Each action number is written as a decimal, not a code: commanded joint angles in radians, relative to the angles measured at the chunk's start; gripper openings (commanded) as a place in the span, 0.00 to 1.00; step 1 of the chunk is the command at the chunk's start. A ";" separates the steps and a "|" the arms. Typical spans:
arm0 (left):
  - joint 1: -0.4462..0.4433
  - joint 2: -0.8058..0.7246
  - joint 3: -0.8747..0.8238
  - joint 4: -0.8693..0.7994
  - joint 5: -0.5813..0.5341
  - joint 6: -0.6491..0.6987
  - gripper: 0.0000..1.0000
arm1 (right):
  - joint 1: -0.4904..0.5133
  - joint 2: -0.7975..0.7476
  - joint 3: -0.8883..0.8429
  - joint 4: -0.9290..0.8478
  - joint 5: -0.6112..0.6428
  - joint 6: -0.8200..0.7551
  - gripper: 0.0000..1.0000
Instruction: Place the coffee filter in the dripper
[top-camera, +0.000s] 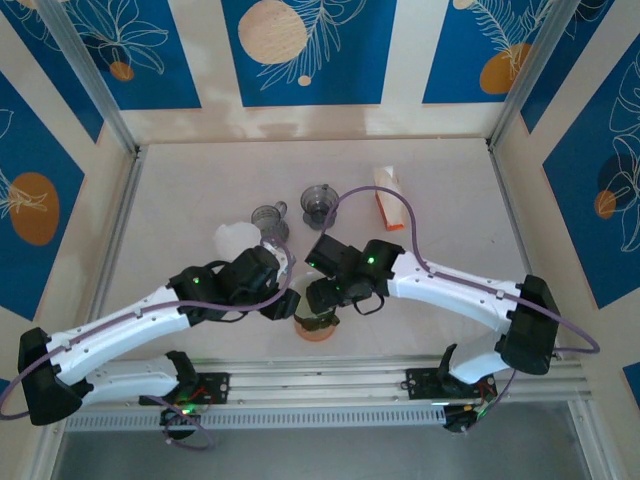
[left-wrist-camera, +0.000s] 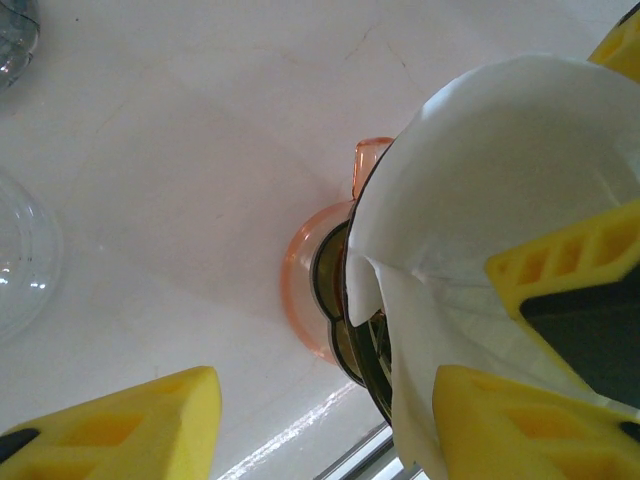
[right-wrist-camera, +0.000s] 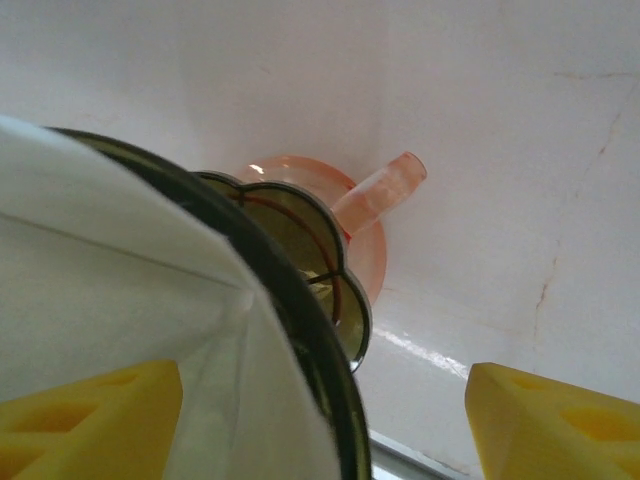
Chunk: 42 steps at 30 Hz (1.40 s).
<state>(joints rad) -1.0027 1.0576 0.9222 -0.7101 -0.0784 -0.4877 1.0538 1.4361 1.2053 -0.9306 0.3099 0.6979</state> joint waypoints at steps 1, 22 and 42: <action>-0.005 0.007 -0.011 0.015 0.018 -0.001 0.59 | -0.010 0.009 0.038 -0.034 -0.010 -0.009 0.75; -0.004 0.017 -0.016 0.023 0.023 0.001 0.59 | 0.003 0.104 0.018 -0.025 0.021 -0.007 0.74; -0.005 0.015 -0.022 0.029 0.029 -0.002 0.59 | 0.030 0.119 0.002 -0.005 0.059 0.023 0.74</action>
<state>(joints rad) -1.0027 1.0706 0.9100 -0.6807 -0.0673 -0.4881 1.0683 1.5639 1.2194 -0.9348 0.3389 0.7021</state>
